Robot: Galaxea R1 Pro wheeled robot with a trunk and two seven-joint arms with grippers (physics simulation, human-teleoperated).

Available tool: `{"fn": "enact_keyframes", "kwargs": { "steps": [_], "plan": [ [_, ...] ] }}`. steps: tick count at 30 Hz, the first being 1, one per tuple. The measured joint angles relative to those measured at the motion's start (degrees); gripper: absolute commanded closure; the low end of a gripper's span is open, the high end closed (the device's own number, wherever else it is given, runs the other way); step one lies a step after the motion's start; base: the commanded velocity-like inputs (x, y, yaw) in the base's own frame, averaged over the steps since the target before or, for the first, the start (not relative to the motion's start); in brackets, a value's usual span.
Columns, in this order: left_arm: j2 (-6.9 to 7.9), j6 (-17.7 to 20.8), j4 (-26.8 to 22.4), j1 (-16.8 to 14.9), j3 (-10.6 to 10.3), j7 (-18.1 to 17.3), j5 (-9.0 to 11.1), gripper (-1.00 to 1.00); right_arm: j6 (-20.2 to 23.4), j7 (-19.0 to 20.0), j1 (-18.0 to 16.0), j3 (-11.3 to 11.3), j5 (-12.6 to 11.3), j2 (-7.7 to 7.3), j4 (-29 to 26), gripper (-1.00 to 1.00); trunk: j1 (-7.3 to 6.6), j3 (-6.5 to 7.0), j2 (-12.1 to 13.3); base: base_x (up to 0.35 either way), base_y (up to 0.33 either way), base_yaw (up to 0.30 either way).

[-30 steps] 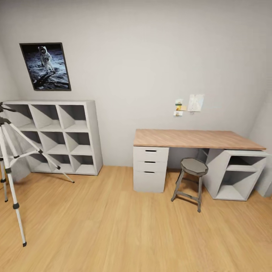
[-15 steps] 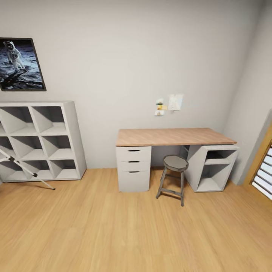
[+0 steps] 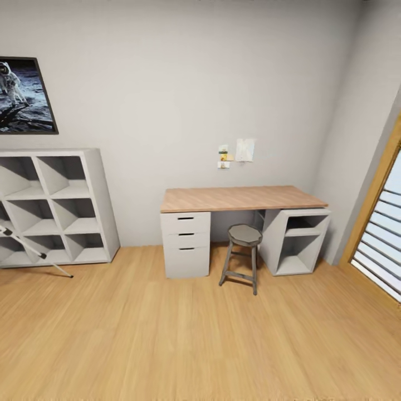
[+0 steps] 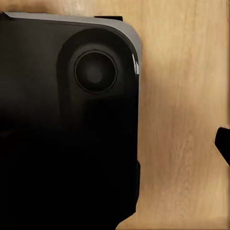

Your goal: Attach the digital camera to the camera tripod in the bedroom.

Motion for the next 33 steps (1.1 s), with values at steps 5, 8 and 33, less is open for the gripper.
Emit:
{"fn": "enact_keyframes", "kwargs": {
  "steps": [5,8,33],
  "plan": [
    [0.0,0.0,0.0,-0.01,-0.03,0.0,0.0,-1.0,0.08,0.0,-0.01,0.21,0.14,0.01,0.0,-1.0,-0.02,0.0,0.0,-0.103,-0.166,-0.001],
    [0.03,-0.01,0.0,0.0,-0.06,0.0,0.0,-1.0,0.13,0.0,-0.02,0.23,0.15,-0.02,0.0,-1.0,-0.02,0.0,0.0,-0.031,-0.056,0.0],
    [0.0,0.01,0.0,-0.01,-0.08,0.0,0.0,-1.0,0.59,0.05,-0.03,0.26,0.16,0.26,0.0,-1.0,-0.05,0.0,0.0,0.124,-0.12,0.0]
  ]
}}
